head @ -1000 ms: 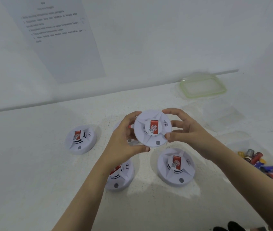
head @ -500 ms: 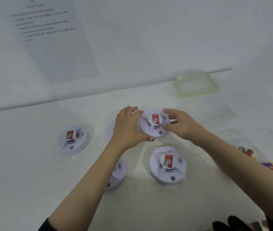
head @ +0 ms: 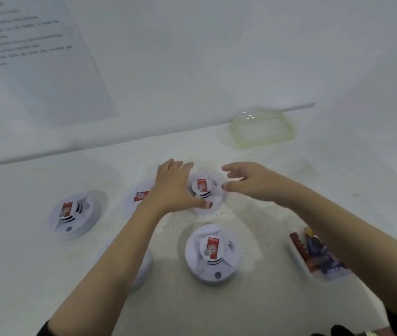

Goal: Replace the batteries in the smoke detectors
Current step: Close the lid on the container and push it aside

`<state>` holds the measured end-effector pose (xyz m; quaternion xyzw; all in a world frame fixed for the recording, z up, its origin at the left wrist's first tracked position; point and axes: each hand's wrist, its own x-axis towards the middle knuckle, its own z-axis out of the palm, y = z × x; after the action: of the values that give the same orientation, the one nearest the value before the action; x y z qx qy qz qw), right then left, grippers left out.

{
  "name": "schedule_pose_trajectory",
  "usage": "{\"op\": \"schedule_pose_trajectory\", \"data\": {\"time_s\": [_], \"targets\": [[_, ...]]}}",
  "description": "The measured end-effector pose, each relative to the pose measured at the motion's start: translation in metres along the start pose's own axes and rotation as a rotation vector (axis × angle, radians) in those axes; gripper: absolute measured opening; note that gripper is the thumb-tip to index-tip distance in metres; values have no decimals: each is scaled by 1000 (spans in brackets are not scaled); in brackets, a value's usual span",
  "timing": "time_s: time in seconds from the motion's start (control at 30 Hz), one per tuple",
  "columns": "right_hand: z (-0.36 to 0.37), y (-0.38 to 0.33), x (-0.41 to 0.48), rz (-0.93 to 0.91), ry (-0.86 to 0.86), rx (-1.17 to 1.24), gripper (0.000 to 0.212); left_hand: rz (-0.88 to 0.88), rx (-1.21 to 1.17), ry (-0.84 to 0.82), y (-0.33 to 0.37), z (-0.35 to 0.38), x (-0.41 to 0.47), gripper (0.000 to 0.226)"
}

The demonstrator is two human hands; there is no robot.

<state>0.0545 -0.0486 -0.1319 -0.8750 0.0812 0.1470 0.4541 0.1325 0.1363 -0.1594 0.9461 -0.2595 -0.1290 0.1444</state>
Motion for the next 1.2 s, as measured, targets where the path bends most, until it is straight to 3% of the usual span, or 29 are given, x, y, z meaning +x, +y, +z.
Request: {"op": "schedule_pose_trajectory", "data": {"time_s": [0.1, 0.2, 0.4, 0.53, 0.73, 1.0, 1.13, 1.2], "targets": [[-44, 4, -3, -104, 64, 115, 33, 126, -180, 121, 22, -12, 18, 77], [-92, 21, 8, -127, 234, 190, 22, 178, -255, 163, 44, -13, 46, 60], [-162, 82, 51, -58, 477, -163, 28, 207, -210, 148, 77, 6, 108, 44], [-188, 104, 71, 15, 333, -284, 51, 190, -141, 132, 84, 19, 134, 40], [-194, 121, 84, 6, 253, -320, 39, 210, -182, 221, 83, 29, 149, 14], [-193, 121, 82, -211, 549, -104, 21, 330, -572, 526, 96, 6, 142, 10], [-198, 105, 68, -357, 547, 245, 18, 350, -635, 673, 111, -14, 127, 5], [-200, 95, 57, -425, 574, 290, 14, 294, -703, 700, 118, -22, 119, 4]]}}
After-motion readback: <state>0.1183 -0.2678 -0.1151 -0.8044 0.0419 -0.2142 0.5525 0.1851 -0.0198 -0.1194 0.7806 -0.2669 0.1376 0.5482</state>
